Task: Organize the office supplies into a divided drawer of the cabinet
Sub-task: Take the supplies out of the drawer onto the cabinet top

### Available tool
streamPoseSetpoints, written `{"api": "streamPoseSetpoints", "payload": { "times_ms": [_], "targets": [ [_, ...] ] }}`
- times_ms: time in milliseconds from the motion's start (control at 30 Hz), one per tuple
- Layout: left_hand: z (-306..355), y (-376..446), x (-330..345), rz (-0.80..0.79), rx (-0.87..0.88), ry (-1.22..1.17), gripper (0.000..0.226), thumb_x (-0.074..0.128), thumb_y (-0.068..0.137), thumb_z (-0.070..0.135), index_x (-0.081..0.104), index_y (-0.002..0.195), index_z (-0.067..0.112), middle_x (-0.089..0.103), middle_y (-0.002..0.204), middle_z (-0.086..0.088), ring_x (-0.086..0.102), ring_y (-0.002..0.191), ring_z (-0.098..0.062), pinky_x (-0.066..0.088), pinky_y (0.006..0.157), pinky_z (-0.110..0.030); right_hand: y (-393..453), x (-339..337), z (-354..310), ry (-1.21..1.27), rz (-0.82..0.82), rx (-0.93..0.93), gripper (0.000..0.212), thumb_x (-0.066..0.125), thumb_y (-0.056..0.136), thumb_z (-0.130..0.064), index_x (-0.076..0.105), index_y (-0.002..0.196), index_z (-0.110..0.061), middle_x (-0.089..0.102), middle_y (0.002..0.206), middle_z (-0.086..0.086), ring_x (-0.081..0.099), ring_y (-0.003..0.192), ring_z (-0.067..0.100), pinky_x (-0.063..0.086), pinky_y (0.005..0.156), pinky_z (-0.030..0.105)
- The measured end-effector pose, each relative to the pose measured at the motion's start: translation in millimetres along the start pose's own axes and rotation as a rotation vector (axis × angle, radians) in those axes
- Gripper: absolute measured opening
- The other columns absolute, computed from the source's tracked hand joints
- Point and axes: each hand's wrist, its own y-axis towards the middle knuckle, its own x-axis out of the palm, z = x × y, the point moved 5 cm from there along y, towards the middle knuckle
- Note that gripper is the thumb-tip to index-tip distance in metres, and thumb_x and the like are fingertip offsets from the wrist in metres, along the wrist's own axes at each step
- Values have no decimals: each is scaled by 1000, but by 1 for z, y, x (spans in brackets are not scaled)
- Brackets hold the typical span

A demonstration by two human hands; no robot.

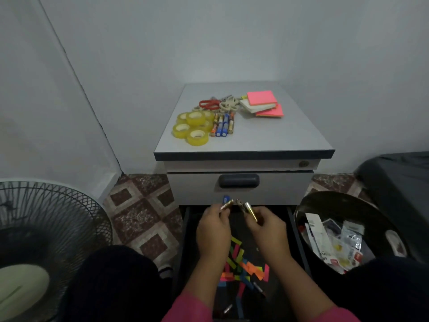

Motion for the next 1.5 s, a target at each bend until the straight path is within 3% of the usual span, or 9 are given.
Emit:
{"api": "streamPoseSetpoints", "payload": {
  "times_ms": [200, 400, 600, 700, 800, 1033, 1167, 1333, 1500],
  "targets": [
    [91, 28, -52, 294, 385, 48, 14, 55, 94, 27, 65, 101, 20, 61, 88, 7, 46, 85, -10, 42, 65, -26, 20, -50, -89, -35, 183, -246, 5, 60, 91, -23, 63, 94, -27, 61, 79, -8, 57, 73, 3, 39, 59, 13],
    [148, 82, -49, 225, 407, 406, 24, 50, 96, 29, 65, 103, 12, 60, 101, -6, 47, 99, -24, 39, 75, -33, 92, -71, -135, -437, 229, -222, 12, 55, 90, -20, 60, 86, -10, 58, 80, 5, 53, 71, 20, 35, 55, 30],
    [157, 109, -28, 145, 360, 551, 22, 48, 99, 23, 65, 105, 10, 60, 106, -8, 47, 107, -26, 37, 74, -29, 138, -64, -140, -647, 197, -136, 20, 54, 91, -23, 53, 76, -9, 54, 82, 8, 52, 75, 24, 33, 54, 29],
    [157, 112, -25, 138, 356, 540, 33, 47, 99, 36, 63, 111, 9, 58, 110, -8, 46, 108, -26, 38, 78, -31, 145, -62, -140, -661, 241, -178, 28, 52, 93, -29, 51, 74, -9, 55, 89, 12, 55, 86, 28, 37, 61, 31],
    [154, 107, -24, 170, 400, 501, 40, 47, 97, 42, 58, 118, 9, 56, 114, -9, 47, 107, -26, 41, 83, -33, 147, -58, -136, -627, 223, -201, 32, 52, 94, -35, 59, 97, -4, 52, 109, 14, 52, 100, 30, 39, 71, 32],
    [140, 107, -22, 258, 601, 336, 23, 58, 87, 12, 67, 108, 7, 58, 112, -16, 53, 94, -32, 48, 76, -40, 139, -63, -128, -380, -18, -344, 47, 57, 90, -20, 52, 136, -15, 54, 130, 3, 50, 113, 16, 34, 88, 20],
    [138, 107, -22, 237, 631, 314, 29, 52, 87, 7, 67, 111, 6, 60, 111, -18, 52, 101, -36, 49, 84, -43, 143, -66, -126, -415, -94, -398, 39, 52, 94, -13, 58, 132, -16, 53, 137, -3, 48, 120, 11, 29, 93, 12],
    [138, 106, -26, 217, 610, 281, 31, 52, 88, 7, 66, 116, 5, 60, 106, -18, 51, 100, -33, 48, 87, -43, 153, -63, -126, -475, -1, -432, 32, 51, 98, -19, 63, 127, -17, 65, 116, 4, 55, 107, 20, 40, 87, 24],
    [134, 106, -26, 257, 614, 249, 28, 52, 85, 6, 70, 107, 5, 61, 94, -17, 52, 85, -30, 49, 72, -41, 173, -51, -130, -522, 76, -400, 30, 48, 99, -20, 66, 123, -15, 67, 113, 9, 58, 101, 24, 43, 85, 30]
  ]
}}
